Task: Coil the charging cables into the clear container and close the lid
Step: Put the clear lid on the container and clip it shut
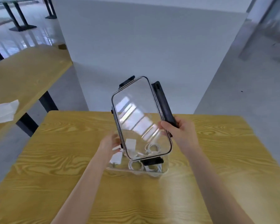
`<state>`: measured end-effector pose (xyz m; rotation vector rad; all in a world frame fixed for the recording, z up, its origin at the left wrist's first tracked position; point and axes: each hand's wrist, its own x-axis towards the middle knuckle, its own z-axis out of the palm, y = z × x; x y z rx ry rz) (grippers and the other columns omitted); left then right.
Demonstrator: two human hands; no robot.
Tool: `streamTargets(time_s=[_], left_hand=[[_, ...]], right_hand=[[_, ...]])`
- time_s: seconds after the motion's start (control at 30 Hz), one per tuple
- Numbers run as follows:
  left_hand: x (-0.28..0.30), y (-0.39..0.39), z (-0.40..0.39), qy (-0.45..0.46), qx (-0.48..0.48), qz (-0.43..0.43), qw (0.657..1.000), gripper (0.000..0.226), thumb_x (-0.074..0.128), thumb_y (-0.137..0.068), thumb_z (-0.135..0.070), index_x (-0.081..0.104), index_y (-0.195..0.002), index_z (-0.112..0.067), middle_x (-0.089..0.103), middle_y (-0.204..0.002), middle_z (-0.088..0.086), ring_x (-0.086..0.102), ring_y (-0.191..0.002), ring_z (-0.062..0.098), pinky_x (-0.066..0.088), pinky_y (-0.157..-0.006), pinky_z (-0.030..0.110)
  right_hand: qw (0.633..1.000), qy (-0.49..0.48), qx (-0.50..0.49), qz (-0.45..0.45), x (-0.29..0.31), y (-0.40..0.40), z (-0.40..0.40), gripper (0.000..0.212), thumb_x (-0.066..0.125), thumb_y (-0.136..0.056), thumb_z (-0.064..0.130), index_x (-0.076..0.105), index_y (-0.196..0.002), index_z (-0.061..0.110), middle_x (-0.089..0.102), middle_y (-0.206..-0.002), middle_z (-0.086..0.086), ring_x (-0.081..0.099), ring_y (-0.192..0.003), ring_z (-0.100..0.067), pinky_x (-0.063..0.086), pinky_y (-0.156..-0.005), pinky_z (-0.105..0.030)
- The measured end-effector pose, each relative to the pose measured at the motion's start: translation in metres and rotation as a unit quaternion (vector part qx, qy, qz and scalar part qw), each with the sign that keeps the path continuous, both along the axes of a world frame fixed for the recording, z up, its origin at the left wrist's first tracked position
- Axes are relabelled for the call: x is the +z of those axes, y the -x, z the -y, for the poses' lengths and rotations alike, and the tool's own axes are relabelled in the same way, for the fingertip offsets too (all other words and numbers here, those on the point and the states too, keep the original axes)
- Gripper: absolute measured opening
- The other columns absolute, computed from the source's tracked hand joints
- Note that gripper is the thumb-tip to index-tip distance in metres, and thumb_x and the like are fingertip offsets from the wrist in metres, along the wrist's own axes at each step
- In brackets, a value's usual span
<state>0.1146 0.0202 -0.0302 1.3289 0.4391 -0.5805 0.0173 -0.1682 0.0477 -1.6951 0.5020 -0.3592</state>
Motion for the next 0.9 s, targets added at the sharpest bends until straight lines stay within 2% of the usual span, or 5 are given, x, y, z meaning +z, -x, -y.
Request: streamTargets(time_s=[0.17, 0.3, 0.5, 0.73, 0.9], left_hand=[[0.022, -0.016, 0.020, 0.121, -0.034, 0.037, 0.991, 0.061, 0.024, -0.098, -0.044, 0.033, -0.140, 0.000, 0.042, -0.143, 0.017, 0.044, -0.128, 0.027, 0.040, -0.096, 0.033], [0.040, -0.013, 0.019, 0.289, -0.010, 0.041, 0.957, 0.076, 0.034, -0.085, -0.065, 0.050, -0.121, 0.000, 0.061, -0.118, 0.019, 0.058, -0.109, 0.029, 0.048, -0.090, 0.038], [0.020, -0.008, 0.012, 0.169, 0.044, 0.027, 0.984, 0.031, 0.057, -0.088, -0.029, 0.063, -0.106, -0.004, 0.071, -0.101, 0.017, 0.066, -0.089, 0.024, 0.056, -0.073, 0.026], [-0.006, 0.011, -0.005, 0.136, 0.075, 0.026, 0.987, 0.023, 0.055, -0.084, 0.004, 0.059, -0.107, 0.005, 0.067, -0.105, 0.015, 0.072, -0.072, 0.019, 0.056, -0.067, 0.023], [-0.014, 0.024, -0.019, 0.186, 0.071, 0.029, 0.979, 0.022, 0.050, -0.087, 0.004, 0.059, -0.108, 0.000, 0.066, -0.113, 0.015, 0.073, -0.076, 0.019, 0.058, -0.059, 0.021]], right_hand=[[0.941, 0.333, 0.023, 0.047, 0.001, 0.018, 0.021, 0.012, 0.059, -0.090, 0.018, 0.068, -0.099, 0.017, 0.056, -0.056, 0.008, 0.045, -0.043, -0.006, 0.036, -0.045, -0.013], [0.845, 0.519, 0.055, 0.116, -0.026, 0.016, 0.020, 0.024, 0.063, -0.078, 0.003, 0.069, -0.100, 0.009, 0.073, -0.076, -0.001, 0.066, -0.062, -0.016, 0.049, -0.056, -0.017], [0.767, 0.600, 0.076, 0.212, -0.073, 0.017, 0.017, 0.027, 0.056, -0.074, -0.003, 0.072, -0.095, 0.001, 0.075, -0.090, -0.006, 0.070, -0.087, -0.020, 0.051, -0.085, -0.024], [0.849, 0.501, 0.154, 0.063, -0.096, 0.025, 0.025, 0.033, 0.060, -0.077, 0.039, 0.066, -0.105, 0.023, 0.059, -0.122, 0.011, 0.039, -0.123, -0.011, 0.033, -0.102, -0.029], [0.992, -0.014, -0.058, -0.111, -0.080, 0.028, 0.032, 0.043, 0.057, -0.089, 0.036, 0.051, -0.127, 0.018, 0.050, -0.124, 0.008, 0.045, -0.117, -0.010, 0.033, -0.095, -0.026]])
